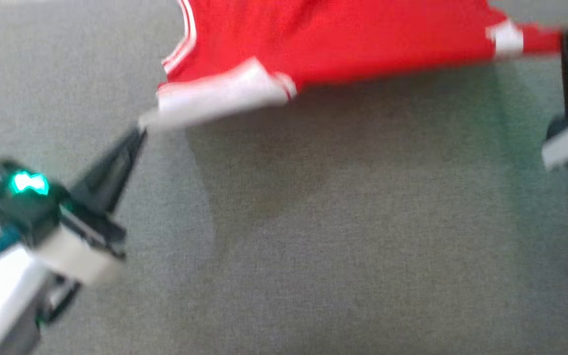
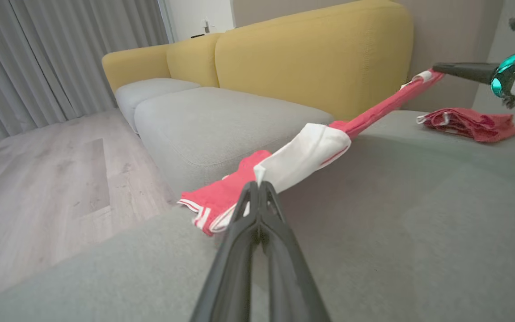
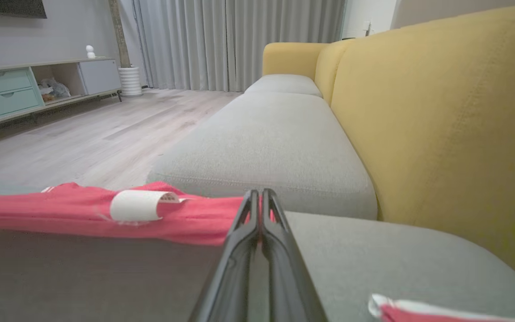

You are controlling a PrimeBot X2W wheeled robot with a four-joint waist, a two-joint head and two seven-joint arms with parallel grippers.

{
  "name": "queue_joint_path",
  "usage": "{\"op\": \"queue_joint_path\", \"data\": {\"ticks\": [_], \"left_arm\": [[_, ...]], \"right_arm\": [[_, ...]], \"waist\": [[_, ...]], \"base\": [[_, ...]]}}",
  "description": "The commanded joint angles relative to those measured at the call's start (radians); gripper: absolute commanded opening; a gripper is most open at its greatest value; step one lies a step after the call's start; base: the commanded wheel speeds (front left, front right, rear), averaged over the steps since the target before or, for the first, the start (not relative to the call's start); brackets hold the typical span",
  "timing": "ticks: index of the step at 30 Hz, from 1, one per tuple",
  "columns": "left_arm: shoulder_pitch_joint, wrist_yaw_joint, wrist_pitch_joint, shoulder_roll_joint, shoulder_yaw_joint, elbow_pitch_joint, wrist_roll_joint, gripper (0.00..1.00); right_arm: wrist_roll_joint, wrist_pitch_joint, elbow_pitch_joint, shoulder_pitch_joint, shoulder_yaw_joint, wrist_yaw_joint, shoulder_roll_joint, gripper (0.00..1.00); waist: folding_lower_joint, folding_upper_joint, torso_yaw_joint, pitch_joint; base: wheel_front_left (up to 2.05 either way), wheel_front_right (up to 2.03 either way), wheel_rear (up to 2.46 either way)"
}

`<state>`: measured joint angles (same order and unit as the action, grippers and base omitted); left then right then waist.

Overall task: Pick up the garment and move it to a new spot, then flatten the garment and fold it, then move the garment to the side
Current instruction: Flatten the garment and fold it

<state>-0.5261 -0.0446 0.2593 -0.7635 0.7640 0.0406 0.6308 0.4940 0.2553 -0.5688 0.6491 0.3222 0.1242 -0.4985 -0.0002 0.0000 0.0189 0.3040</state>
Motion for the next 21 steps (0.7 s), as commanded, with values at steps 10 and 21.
{"op": "queue_joint_path", "data": {"ticks": [10,21], "left_arm": [[0.34,0.036,0.002,0.008,-0.094,-0.118,-0.011,0.0],[0.353,-0.022,0.002,0.029,-0.121,-0.114,-0.068,0.0]], "right_arm": [[-0.017,-0.013,0.209,-0.41,-0.176,0.007,0.008,0.0],[-0.107,-0.139,0.44,-0.554,-0.332,0.007,0.112,0.0]], "waist": [[0.0002,0.0,-0.012,-0.062],[0.0002,0.0,-0.015,-0.024]], "base": [[0.0,0.0,0.0],[0.0,0.0,0.0]]}}
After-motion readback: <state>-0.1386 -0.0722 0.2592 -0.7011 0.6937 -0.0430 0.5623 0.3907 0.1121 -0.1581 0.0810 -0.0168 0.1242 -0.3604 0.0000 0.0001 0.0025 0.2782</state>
